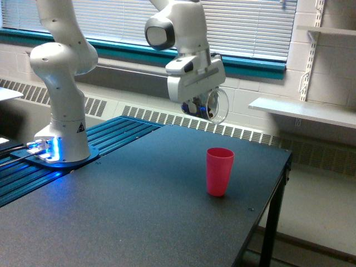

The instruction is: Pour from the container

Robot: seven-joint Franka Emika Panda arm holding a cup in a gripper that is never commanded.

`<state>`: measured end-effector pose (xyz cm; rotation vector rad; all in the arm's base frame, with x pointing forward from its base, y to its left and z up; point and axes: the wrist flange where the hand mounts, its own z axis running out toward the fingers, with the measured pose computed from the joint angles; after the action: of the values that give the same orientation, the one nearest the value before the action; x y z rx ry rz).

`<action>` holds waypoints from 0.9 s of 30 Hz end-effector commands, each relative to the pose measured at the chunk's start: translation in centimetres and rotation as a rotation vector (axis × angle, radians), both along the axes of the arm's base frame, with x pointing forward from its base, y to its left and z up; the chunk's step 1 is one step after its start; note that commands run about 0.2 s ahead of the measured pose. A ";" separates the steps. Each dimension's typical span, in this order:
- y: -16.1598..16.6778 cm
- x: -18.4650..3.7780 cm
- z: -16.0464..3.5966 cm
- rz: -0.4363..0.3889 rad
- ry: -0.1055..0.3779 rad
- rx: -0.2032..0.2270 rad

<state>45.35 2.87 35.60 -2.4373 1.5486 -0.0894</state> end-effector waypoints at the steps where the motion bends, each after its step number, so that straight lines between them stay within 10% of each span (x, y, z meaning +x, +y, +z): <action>1: 1.0 0.9 -0.3 0.046 -0.006 0.008; 27: 2.9 3.2 -4.4 0.085 0.098 0.055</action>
<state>48.02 4.83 31.41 -2.4720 1.5101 0.0701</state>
